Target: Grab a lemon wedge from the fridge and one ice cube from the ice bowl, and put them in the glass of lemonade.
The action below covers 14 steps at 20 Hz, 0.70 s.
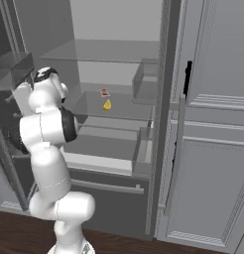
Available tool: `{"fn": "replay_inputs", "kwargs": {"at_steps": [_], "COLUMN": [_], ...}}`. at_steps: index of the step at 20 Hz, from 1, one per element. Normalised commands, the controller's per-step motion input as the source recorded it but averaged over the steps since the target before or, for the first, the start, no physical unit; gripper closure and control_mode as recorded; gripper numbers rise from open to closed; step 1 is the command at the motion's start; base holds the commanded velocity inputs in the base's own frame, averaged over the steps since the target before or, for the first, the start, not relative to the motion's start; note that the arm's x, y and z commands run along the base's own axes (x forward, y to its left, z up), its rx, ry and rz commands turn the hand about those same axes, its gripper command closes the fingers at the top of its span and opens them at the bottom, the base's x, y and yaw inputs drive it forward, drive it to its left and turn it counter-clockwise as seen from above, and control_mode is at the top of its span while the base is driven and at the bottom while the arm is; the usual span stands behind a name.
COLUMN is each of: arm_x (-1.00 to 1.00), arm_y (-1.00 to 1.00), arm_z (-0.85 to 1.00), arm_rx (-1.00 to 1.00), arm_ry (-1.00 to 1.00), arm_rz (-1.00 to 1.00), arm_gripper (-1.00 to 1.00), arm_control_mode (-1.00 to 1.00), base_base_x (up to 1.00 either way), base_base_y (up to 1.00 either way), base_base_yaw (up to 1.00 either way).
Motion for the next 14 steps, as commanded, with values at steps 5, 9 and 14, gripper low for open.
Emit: {"fn": "replay_inputs", "kwargs": {"at_steps": [5, 9, 14], "arm_x": [-0.40, -0.40, -0.77], "arm_y": [0.69, -0.41, -1.00], "arm_z": [0.23, 0.00, 0.02], "arm_rx": [0.00, 0.00, 0.12], "arm_ry": [-0.28, -0.11, -0.24], "arm_rz": [-0.03, -0.16, -0.14], "arm_gripper": [-1.00, -1.00, -1.00], "arm_control_mode": [-1.00, -1.00, -1.00], "base_base_x": [0.00, 0.00, 0.00], "base_base_y": [0.00, 0.00, 0.00], "base_base_yaw": [0.00, 0.00, 0.00]}}
